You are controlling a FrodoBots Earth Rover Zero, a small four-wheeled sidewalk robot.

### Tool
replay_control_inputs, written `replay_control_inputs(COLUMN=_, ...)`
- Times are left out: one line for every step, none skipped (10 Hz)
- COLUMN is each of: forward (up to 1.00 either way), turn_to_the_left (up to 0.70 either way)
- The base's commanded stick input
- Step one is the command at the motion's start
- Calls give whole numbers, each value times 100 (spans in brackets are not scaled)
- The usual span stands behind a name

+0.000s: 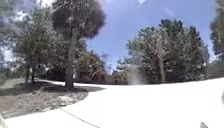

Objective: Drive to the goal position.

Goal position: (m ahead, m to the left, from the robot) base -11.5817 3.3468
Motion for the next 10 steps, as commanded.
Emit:
replay_control_inputs(forward=0, turn_to_the_left=45)
replay_control_inputs(forward=0, turn_to_the_left=45)
replay_control_inputs(forward=0, turn_to_the_left=45)
replay_control_inputs(forward=0, turn_to_the_left=45)
replay_control_inputs(forward=0, turn_to_the_left=45)
replay_control_inputs(forward=0, turn_to_the_left=45)
replay_control_inputs(forward=0, turn_to_the_left=45)
replay_control_inputs(forward=0, turn_to_the_left=45)
replay_control_inputs(forward=0, turn_to_the_left=45)
replay_control_inputs(forward=0, turn_to_the_left=45)
